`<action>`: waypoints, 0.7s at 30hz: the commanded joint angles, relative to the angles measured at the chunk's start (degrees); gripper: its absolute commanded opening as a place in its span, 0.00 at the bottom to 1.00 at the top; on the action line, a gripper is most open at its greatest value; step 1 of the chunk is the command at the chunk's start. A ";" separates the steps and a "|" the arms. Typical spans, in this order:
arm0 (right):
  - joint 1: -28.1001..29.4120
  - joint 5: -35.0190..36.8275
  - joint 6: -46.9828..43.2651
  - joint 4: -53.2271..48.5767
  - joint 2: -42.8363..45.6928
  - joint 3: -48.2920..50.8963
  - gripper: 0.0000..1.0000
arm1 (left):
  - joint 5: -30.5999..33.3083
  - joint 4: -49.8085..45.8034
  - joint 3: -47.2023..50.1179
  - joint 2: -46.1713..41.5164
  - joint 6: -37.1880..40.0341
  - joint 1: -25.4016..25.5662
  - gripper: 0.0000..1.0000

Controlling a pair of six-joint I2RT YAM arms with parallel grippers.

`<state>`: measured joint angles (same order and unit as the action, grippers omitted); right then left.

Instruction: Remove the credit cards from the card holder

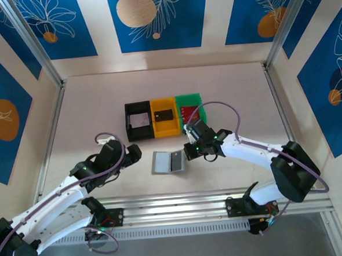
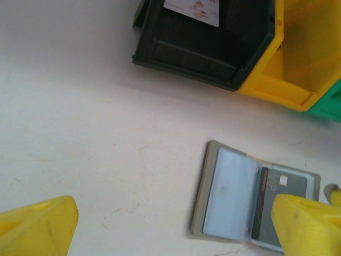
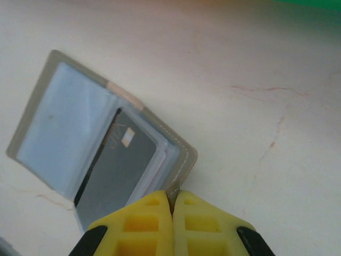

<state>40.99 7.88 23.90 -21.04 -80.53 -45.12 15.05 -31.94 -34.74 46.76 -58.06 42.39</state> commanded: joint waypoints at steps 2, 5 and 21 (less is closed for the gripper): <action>-1.56 -1.90 0.17 0.38 -2.43 0.23 0.00 | -0.85 3.09 0.43 1.58 -1.53 2.38 0.93; -2.47 -2.30 1.05 -0.10 -3.61 0.03 0.00 | -1.28 5.28 -0.17 3.11 -2.17 4.25 0.92; -3.05 -8.83 8.04 -0.10 5.56 1.91 0.23 | -0.28 12.05 -8.18 15.42 -1.88 13.23 0.92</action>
<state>37.85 2.83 28.38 -20.60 -76.62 -43.75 14.61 -21.82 -40.27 60.88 -59.72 54.39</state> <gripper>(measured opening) 0.236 0.917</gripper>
